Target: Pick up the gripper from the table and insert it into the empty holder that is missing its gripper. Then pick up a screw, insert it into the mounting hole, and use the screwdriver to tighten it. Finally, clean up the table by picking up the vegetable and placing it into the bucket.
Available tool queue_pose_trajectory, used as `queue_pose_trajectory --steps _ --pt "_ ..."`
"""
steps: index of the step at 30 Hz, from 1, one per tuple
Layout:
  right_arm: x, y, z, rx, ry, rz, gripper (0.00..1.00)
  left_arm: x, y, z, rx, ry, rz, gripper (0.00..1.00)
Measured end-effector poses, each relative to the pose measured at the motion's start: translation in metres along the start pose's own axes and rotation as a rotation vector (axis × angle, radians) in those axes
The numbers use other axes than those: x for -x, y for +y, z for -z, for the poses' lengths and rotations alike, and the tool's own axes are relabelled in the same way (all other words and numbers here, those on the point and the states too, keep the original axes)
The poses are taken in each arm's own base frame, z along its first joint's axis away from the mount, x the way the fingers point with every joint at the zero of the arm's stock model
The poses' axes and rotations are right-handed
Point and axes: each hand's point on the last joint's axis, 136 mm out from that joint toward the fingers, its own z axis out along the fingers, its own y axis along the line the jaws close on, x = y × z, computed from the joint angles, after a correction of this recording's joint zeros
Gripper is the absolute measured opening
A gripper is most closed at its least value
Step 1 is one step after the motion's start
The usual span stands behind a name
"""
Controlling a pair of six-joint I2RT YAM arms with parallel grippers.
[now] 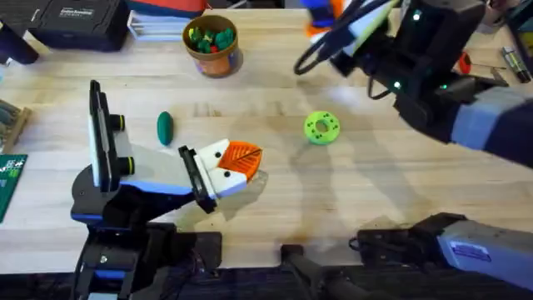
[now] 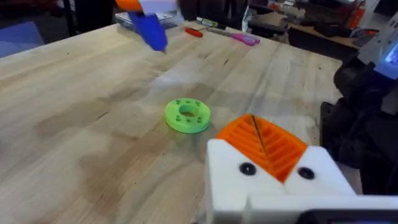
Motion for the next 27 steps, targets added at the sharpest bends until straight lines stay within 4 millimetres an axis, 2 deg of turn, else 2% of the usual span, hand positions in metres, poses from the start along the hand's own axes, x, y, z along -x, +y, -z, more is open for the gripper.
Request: queue_pose_trajectory --steps 4,8,10,13,17,18,22,23,26,27 --pt "-0.087 -0.028 -0.002 -0.071 0.281 0.139 0.027 0.000 0.000 0.000 0.000 0.000 0.000 0.012" --pt "-0.151 -0.035 0.003 -0.050 0.469 0.225 0.027 0.000 0.000 0.000 0.000 0.000 0.000 0.012" --pt "-0.174 -0.028 0.005 -0.004 0.536 0.265 0.027 0.000 0.000 0.000 0.000 0.000 0.000 0.012" --pt "-0.198 -0.011 0.006 0.075 0.599 0.305 0.027 0.000 0.000 0.000 0.000 0.000 0.000 0.012" --pt "-0.216 0.003 0.006 0.143 0.642 0.351 0.027 0.000 0.000 0.000 0.000 0.000 0.000 0.012" --pt "-0.218 0.004 0.006 0.150 0.651 0.352 0.056 0.000 0.000 0.000 0.000 0.000 0.000 0.012" --pt "-0.223 0.010 0.008 0.162 0.674 0.316 0.370 0.000 0.000 0.000 0.000 0.000 0.000 0.012" --pt "-0.223 0.008 0.008 0.151 0.674 0.302 0.475 0.000 0.000 0.000 0.000 0.000 0.000 0.012" --pt "-0.216 -0.005 0.003 0.090 0.669 0.251 0.901 0.000 0.000 0.000 0.000 0.000 0.000 0.012" --pt "-0.214 -0.008 0.003 0.078 0.668 0.230 0.969 0.000 0.000 0.000 0.000 0.000 0.000 0.012"
